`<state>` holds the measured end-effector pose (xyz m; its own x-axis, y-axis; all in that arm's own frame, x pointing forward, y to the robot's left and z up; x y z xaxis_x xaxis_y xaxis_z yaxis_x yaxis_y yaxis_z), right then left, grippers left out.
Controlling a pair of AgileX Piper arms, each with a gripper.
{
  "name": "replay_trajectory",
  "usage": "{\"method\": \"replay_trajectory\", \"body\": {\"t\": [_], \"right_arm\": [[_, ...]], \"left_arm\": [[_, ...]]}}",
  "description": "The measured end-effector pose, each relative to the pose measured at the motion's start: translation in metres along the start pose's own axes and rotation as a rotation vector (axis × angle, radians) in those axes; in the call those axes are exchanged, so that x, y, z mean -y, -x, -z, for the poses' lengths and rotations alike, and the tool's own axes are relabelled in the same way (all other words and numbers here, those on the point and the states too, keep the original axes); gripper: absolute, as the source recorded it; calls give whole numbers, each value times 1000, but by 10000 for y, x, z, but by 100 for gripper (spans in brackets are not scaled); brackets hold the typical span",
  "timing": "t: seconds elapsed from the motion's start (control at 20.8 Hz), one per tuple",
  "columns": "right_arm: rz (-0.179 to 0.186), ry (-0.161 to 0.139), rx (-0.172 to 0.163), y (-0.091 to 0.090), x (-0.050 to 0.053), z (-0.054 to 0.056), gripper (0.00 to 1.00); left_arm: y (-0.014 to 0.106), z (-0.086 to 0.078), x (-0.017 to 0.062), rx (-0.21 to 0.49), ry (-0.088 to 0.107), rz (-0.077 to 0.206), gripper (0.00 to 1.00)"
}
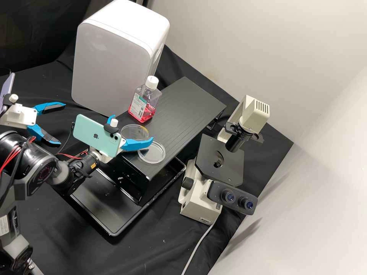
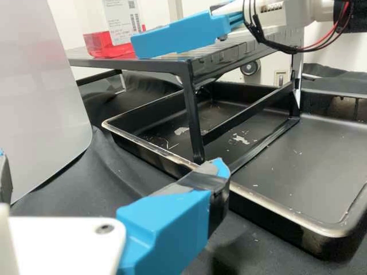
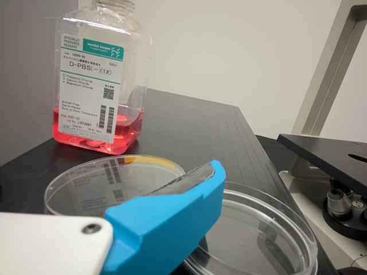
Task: Place the lid on the petri dish
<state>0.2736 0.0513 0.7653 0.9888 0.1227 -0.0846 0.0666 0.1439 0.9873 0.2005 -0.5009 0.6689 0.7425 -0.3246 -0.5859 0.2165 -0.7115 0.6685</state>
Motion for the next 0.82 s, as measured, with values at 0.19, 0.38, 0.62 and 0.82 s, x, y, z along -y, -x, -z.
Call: {"method": "replay_trajectory", "body": {"t": [0.19,0.38,0.62,0.82], "right_arm": [[0,0,0,0,0,0,100],[-2,0,3,0,-6,-8,100],[-9,1,22,-2,-33,-53,100],[-1,0,30,-2,-28,-64,100]], "left_arm": [[0,-5,0,1,0,0,100],[-1,-10,1,3,0,0,100],[-1,-10,1,3,0,0,100],[-1,-13,1,4,-1,0,100]]}}
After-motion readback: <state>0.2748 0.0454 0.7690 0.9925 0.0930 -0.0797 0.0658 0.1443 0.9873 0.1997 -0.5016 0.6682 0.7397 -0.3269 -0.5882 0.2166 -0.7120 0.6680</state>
